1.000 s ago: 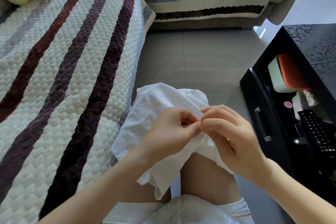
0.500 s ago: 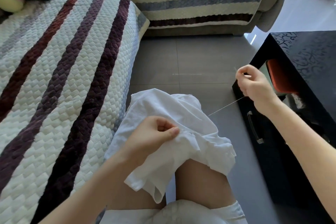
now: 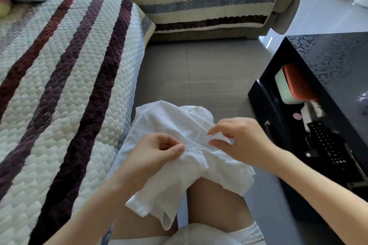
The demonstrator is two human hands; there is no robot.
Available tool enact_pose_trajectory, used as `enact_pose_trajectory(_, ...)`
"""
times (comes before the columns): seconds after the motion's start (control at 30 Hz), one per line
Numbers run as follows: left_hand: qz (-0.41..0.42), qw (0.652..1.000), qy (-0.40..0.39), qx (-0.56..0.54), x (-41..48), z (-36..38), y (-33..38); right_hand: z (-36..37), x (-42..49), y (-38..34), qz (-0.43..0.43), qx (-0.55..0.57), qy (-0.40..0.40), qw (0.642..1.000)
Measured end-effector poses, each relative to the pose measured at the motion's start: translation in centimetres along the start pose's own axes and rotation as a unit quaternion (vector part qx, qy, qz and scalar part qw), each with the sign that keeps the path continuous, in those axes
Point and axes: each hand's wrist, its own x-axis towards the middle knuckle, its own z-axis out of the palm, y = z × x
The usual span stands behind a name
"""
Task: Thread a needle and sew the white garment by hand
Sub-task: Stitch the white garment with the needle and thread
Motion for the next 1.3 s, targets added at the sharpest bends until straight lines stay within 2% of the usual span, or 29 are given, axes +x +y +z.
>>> enact_pose_trajectory(0.07, 0.002, 1.0, 0.001, 0.0, 0.1, 0.0, 0.1, 1.4, -0.3, -0.1, -0.04, -0.052, -0.003, 0.998)
enact_pose_trajectory(0.17, 0.005, 1.0, -0.002, -0.001, 0.0, 0.1, 0.2, 1.8, -0.1, -0.1, -0.058, -0.054, 0.008, 0.997)
enact_pose_trajectory(0.2, 0.007, 1.0, -0.002, 0.002, -0.1, 0.0, 0.2, 1.5, 0.1, -0.4, -0.041, -0.02, 0.012, 0.999)
enact_pose_trajectory(0.27, 0.008, 1.0, 0.001, 0.011, -0.1, 0.0, 0.2, -0.8, 0.8, -1.9, 0.055, 0.153, 0.006, 0.987)
enact_pose_trajectory(0.33, 0.002, 1.0, 0.004, 0.02, 0.0, -0.1, 0.1, -4.1, 2.2, -3.0, 0.137, 0.369, 0.009, 0.919)
enact_pose_trajectory(0.4, -0.004, 1.0, 0.001, 0.018, 0.2, 0.0, 0.0, -8.2, 3.4, -3.2, 0.123, 0.506, 0.047, 0.852)
enact_pose_trajectory(0.43, -0.007, 1.0, 0.001, 0.015, 0.3, 0.0, 0.0, -10.3, 4.2, -2.8, 0.091, 0.581, 0.061, 0.807)
enact_pose_trajectory(0.47, -0.011, 1.0, 0.003, 0.014, 0.4, 0.1, 0.0, -12.0, 5.0, -2.3, 0.063, 0.66, 0.075, 0.745)
enact_pose_trajectory(0.5, -0.013, 1.0, 0.007, 0.015, 0.5, 0.1, 0.0, -13.1, 5.6, -1.3, 0.046, 0.737, 0.096, 0.667)
enact_pose_trajectory(0.53, -0.015, 1.0, 0.009, 0.013, 0.5, 0.2, 0.0, -13.9, 6.2, 0.2, 0.058, 0.787, 0.145, 0.597)
enact_pose_trajectory(0.57, -0.016, 1.0, 0.01, 0.011, 0.5, 0.2, 0.0, -14.1, 6.6, 2.3, 0.109, 0.802, 0.215, 0.547)
enact_pose_trajectory(0.6, -0.016, 1.0, 0.011, 0.008, 0.5, 0.2, 0.0, -13.6, 6.8, 4.4, 0.184, 0.766, 0.297, 0.54)
enact_pose_trajectory(0.63, -0.016, 1.0, 0.012, 0.006, 0.4, 0.2, 0.0, -12.4, 6.9, 6.6, 0.266, 0.694, 0.364, 0.561)
enact_pose_trajectory(0.7, -0.013, 1.0, 0.013, 0.006, 0.3, 0.1, 0.0, -9.7, 6.5, 9.8, 0.428, 0.497, 0.395, 0.643)
enact_pose_trajectory(0.73, -0.01, 1.0, 0.014, 0.007, 0.2, 0.0, 0.0, -8.2, 5.9, 10.9, 0.479, 0.37, 0.353, 0.713)
enact_pose_trajectory(0.77, -0.008, 1.0, 0.014, 0.006, 0.1, 0.0, 0.0, -6.7, 5.0, 11.7, 0.506, 0.223, 0.265, 0.79)
enact_pose_trajectory(0.8, -0.006, 1.0, 0.013, 0.005, 0.1, 0.0, 0.0, -5.3, 4.1, 12.3, 0.517, 0.072, 0.151, 0.839)
enact_pose_trajectory(0.83, -0.005, 1.0, 0.012, 0.005, 0.0, -0.1, 0.0, -4.3, 3.2, 12.2, 0.511, -0.07, 0.056, 0.855)
enact_pose_trajectory(0.87, -0.004, 1.0, 0.01, 0.007, 0.0, -0.1, 0.0, -3.7, 2.7, 11.6, 0.492, -0.168, 0.01, 0.854)
enact_pose_trajectory(0.9, -0.003, 1.0, 0.009, 0.008, 0.0, -0.1, 0.0, -3.4, 2.5, 10.6, 0.468, -0.21, 0.012, 0.859)
enact_pose_trajectory(0.93, -0.001, 1.0, 0.008, 0.008, 0.0, -0.1, 0.0, -3.2, 2.5, 9.4, 0.438, -0.202, 0.037, 0.875)
enact_pose_trajectory(1.0, 0.002, 1.0, 0.008, 0.008, 0.1, 0.0, 0.0, -2.7, 2.2, 6.7, 0.317, -0.095, 0.111, 0.937)
enact_pose_trajectory(1.07, 0.006, 1.0, 0.01, 0.011, 0.1, 0.0, 0.1, -2.1, 1.7, 3.7, 0.176, 0.033, 0.102, 0.979)
enact_pose_trajectory(1.13, 0.009, 1.0, 0.009, 0.015, 0.2, 0.1, 0.1, -1.2, 1.2, 1.4, 0.057, 0.056, 0.025, 0.996)
enact_pose_trajectory(1.2, 0.011, 1.0, 0.007, 0.015, 0.2, 0.1, 0.2, 0.1, 1.0, 0.9, -0.035, -0.004, -0.024, 0.999)
enact_pose_trajectory(1.3, 0.017, 1.0, 0.004, 0.019, 0.1, 0.2, 0.2, 1.3, 1.0, 1.0, -0.063, -0.025, -0.034, 0.997)
